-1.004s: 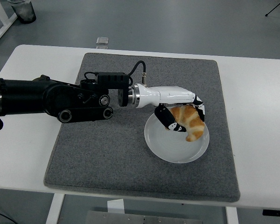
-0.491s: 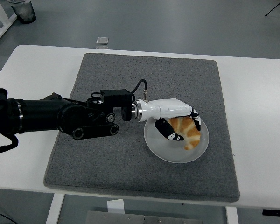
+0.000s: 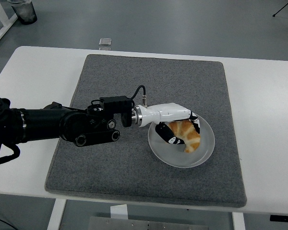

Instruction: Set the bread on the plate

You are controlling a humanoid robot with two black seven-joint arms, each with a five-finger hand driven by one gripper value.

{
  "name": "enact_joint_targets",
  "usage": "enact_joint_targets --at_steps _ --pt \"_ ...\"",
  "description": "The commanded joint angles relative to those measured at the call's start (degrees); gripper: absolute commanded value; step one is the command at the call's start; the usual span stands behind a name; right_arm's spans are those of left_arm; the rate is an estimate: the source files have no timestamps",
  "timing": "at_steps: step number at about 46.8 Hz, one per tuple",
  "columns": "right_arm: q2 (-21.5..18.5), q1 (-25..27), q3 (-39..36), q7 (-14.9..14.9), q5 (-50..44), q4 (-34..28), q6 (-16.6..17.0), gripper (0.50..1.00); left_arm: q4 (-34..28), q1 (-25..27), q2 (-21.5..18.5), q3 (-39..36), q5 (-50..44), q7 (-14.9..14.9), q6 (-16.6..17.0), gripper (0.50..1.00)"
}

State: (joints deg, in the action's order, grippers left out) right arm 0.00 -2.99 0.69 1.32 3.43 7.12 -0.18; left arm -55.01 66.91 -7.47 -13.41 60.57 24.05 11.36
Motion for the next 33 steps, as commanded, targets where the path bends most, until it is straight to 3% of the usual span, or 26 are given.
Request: enact_joint_targets --at_steps 1,14,15,18,23,27,30,33 --pt "0.0 0.0 0.0 0.0 0.0 0.0 0.0 0.952 0.0 0.0 -0.1 0.1 -0.4 -0.1 0.0 0.500" --pt "0.0 0.0 0.0 0.0 0.0 0.0 0.0 0.952 -0.6 -0.1 -0.5 0.4 -2.8 -0.1 0.0 0.512" --pt "0.0 0.0 -0.1 0.0 0.0 0.0 0.0 0.952 -0.6 -0.1 -0.6 0.5 -3.1 -0.1 0.0 0.529" --pt "0.0 0.0 -0.1 0.0 0.0 0.0 0.0 0.952 -0.6 -0.1 -0.6 0.8 -3.9 -0.1 0.1 0.649" --pt "0.0 0.0 -0.1 0.0 0.0 0.0 0.0 0.952 -0.6 -0.3 -0.7 1.7 -4.1 -0.1 0.0 0.705" --pt "0.0 0.0 0.0 0.0 0.0 0.0 0.0 0.952 -0.7 -0.5 -0.9 2.0 -4.1 -0.1 -0.1 0.790" --pt "0.0 0.0 0.0 0.0 0.0 0.0 0.0 0.952 -0.7 -0.5 -0.9 2.0 -4.1 -0.1 -0.1 0.883" --pt "0.0 0.0 0.0 0.0 0.0 0.0 0.0 0.952 -0.7 -0.5 -1.0 2.0 -4.2 -0.1 -0.2 0.932"
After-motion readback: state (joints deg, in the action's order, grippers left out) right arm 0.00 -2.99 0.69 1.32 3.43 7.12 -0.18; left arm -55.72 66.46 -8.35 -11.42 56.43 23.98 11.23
